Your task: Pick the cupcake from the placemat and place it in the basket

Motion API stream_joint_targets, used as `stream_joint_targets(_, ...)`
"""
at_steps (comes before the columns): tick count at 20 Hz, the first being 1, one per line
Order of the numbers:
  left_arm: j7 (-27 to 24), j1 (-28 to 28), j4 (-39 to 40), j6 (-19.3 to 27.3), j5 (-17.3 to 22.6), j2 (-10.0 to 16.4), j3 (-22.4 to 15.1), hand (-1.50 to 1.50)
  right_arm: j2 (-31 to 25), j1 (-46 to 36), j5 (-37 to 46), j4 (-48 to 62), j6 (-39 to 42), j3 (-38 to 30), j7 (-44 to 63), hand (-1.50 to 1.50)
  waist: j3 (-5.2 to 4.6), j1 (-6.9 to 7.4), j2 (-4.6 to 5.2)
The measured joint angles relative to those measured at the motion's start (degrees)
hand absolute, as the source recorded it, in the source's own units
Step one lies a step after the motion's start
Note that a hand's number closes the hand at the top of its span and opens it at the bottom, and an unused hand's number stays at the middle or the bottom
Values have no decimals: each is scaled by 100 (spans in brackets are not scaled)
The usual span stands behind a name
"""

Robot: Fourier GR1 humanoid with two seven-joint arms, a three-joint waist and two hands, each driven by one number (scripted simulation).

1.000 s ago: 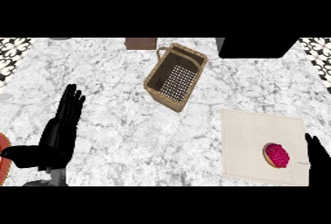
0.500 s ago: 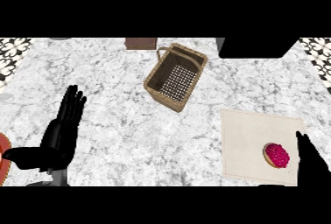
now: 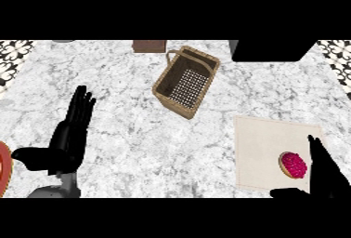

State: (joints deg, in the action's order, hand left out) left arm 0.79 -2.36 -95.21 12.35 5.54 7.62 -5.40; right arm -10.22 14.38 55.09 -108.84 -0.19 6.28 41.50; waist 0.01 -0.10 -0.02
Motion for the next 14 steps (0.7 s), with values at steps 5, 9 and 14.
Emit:
stream_joint_targets(5, -37, 187, -114, -127, -67, -62, 34, 0, 73, -46, 8, 218, -16, -101, -181, -150, -2, 6, -2)
stream_joint_targets(9, 5, 238, -187, -192, -125, -110, 100, 0, 173, -32, 53, 432, -125, -147, -352, -150, -1, 4, -2)
stream_joint_targets(14, -2, 125, -81, -250, -169, -171, 220, 0, 217, -68, 25, 864, -386, -336, -681, -150, -1, 2, -1)
